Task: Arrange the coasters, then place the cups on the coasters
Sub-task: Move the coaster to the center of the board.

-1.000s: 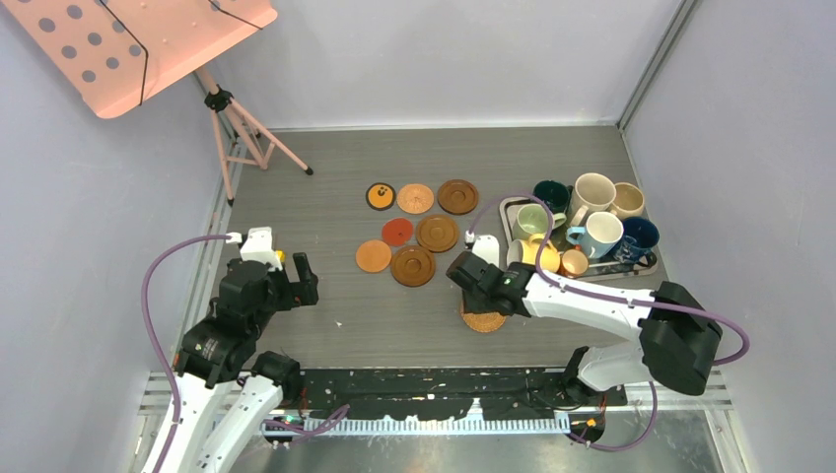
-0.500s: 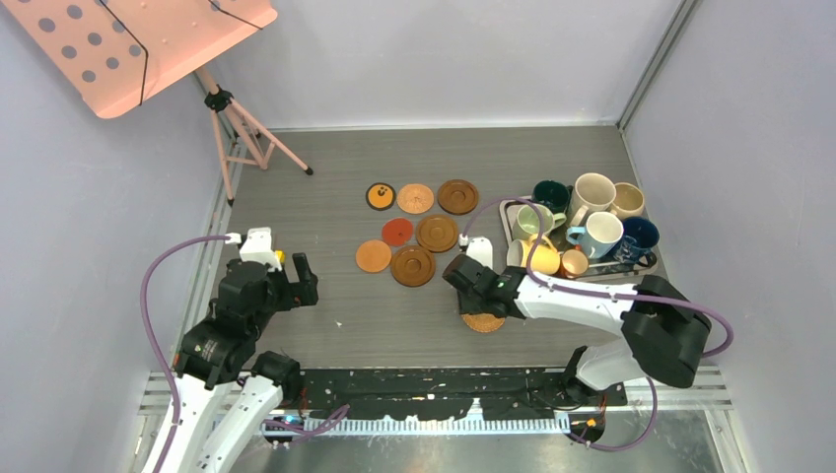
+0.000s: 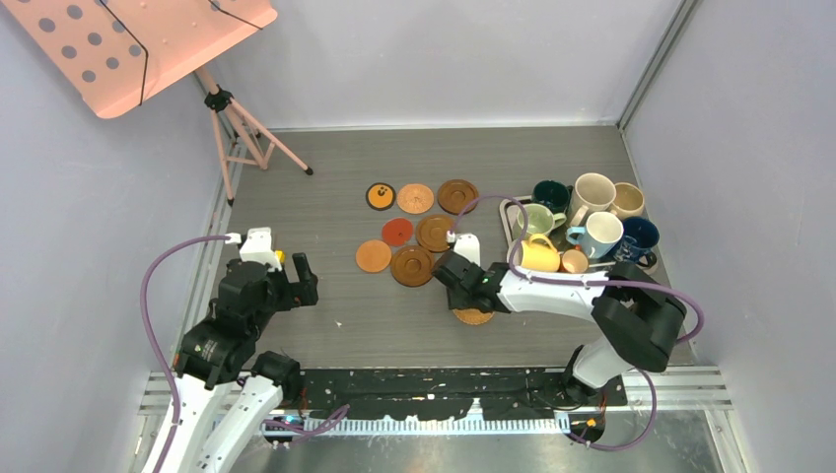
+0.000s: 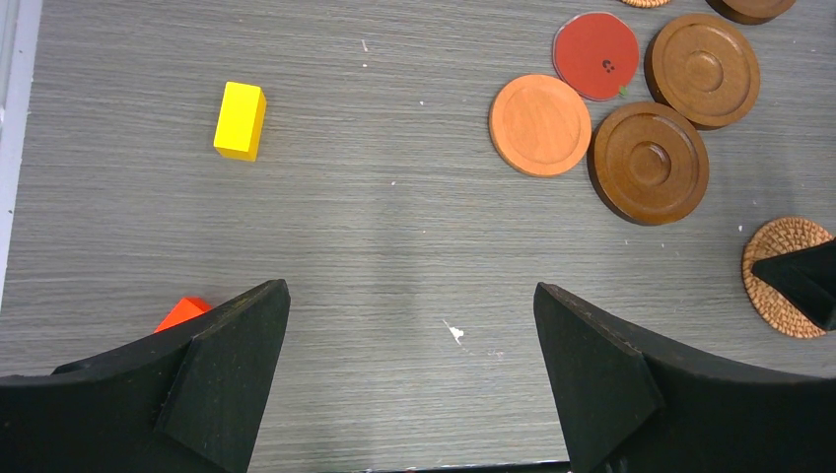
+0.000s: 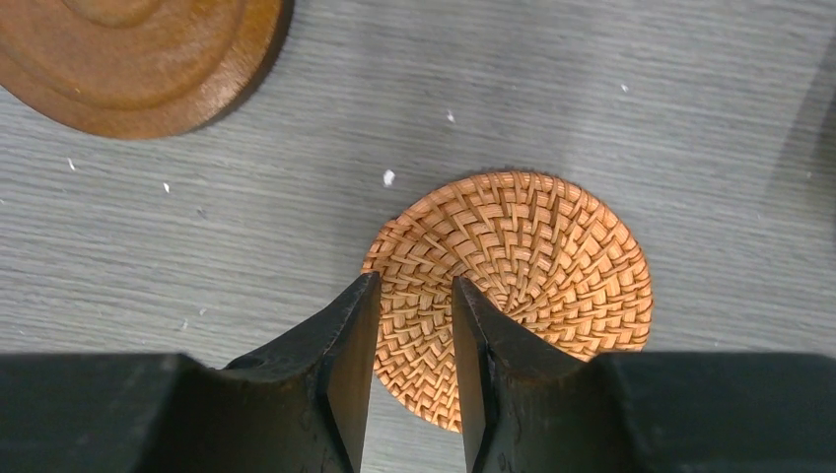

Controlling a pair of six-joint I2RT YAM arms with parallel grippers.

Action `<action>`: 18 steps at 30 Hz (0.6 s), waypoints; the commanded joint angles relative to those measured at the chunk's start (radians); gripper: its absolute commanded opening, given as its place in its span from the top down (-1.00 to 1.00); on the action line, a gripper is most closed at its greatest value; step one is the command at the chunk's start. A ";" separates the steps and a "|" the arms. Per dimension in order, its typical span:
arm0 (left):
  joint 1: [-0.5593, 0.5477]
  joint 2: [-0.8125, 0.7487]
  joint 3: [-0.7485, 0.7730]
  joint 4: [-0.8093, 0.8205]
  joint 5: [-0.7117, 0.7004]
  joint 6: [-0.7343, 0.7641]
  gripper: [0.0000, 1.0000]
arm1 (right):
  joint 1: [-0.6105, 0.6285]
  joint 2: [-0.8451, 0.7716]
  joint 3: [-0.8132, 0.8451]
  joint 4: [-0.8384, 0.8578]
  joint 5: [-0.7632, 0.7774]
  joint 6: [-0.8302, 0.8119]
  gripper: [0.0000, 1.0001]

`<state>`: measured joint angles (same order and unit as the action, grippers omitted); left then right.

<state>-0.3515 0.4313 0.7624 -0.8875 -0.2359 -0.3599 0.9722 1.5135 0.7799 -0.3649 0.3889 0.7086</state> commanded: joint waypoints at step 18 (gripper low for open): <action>-0.003 0.003 -0.002 0.029 -0.028 -0.004 -0.96 | -0.135 0.199 0.163 0.125 -0.006 -0.142 0.20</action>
<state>-0.3519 0.4316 0.7624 -0.8875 -0.2451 -0.3603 0.8539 1.6737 0.9184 -0.2539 0.3874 0.5964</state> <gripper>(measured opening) 0.983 0.399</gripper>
